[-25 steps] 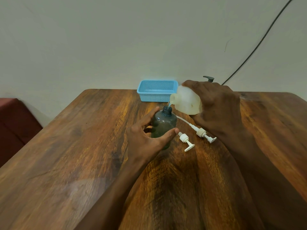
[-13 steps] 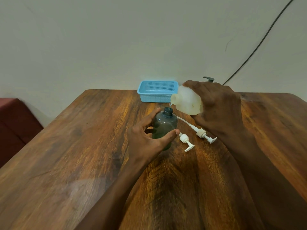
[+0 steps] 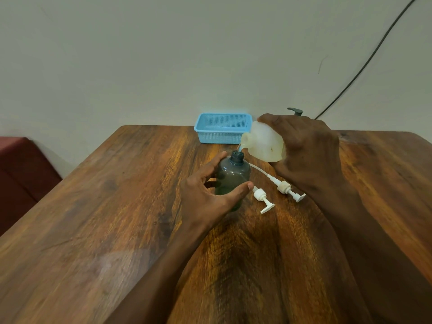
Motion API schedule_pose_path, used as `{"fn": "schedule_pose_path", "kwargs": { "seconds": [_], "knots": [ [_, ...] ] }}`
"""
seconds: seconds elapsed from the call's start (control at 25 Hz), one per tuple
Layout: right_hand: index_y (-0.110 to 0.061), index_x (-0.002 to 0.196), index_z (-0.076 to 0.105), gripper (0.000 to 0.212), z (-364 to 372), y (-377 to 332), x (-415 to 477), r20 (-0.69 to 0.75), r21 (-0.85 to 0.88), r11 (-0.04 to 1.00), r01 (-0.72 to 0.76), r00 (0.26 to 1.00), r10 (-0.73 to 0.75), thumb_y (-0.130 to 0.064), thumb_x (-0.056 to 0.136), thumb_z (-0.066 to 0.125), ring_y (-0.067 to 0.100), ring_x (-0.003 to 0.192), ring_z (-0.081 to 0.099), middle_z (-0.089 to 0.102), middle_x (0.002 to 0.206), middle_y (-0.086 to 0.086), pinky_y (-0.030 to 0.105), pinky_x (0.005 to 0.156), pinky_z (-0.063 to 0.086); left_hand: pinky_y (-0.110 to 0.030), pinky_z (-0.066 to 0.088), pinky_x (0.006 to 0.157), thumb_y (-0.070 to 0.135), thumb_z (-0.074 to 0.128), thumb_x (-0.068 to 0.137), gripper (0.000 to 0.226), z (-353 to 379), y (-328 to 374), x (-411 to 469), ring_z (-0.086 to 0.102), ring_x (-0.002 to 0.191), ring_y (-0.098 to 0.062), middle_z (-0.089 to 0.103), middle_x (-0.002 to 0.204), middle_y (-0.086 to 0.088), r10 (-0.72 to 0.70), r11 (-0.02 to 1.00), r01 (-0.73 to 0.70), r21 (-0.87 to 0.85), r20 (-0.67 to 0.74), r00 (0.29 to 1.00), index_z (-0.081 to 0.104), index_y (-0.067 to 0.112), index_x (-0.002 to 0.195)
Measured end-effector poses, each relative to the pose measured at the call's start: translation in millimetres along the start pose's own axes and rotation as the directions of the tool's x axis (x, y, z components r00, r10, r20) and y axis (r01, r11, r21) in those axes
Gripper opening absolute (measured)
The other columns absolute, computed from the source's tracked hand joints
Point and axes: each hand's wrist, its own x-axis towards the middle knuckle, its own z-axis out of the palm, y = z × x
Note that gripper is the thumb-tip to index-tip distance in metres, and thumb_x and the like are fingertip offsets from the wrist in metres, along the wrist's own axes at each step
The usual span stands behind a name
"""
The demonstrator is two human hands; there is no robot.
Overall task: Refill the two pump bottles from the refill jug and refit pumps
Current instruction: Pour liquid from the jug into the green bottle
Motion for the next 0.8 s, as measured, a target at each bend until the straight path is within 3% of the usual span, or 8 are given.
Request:
{"fn": "schedule_pose_path", "kwargs": {
  "seconds": [0.52,0.8],
  "knots": [
    [-0.018,0.139,0.058,0.079,-2.0,-1.3,0.5,-0.001,-0.003,1.0,-0.004,1.0,0.004,-0.037,0.07,0.091,0.038,0.103,0.069,0.069,0.127,0.014,0.05,0.093,0.053,-0.011,0.057,0.084,0.065,0.083,0.067,0.089,1.0,-4.5,-0.3,0.069,0.114,0.0,0.07,0.136,0.007,0.004,1.0,-0.004,0.003,0.0,1.0,0.057,0.033,0.146],
    [-0.017,0.139,0.058,0.079,-2.4,-0.8,0.9,0.004,0.002,1.0,-0.006,1.0,0.006,-0.038,0.071,0.09,0.038,0.104,0.069,0.069,0.127,0.014,0.05,0.093,0.054,-0.006,0.054,0.082,0.067,0.082,0.067,0.089,1.1,-2.8,-0.4,0.065,0.109,0.012,0.067,0.133,0.017,-0.005,1.0,0.005,0.016,0.007,1.0,0.056,0.036,0.146]
  ]
}}
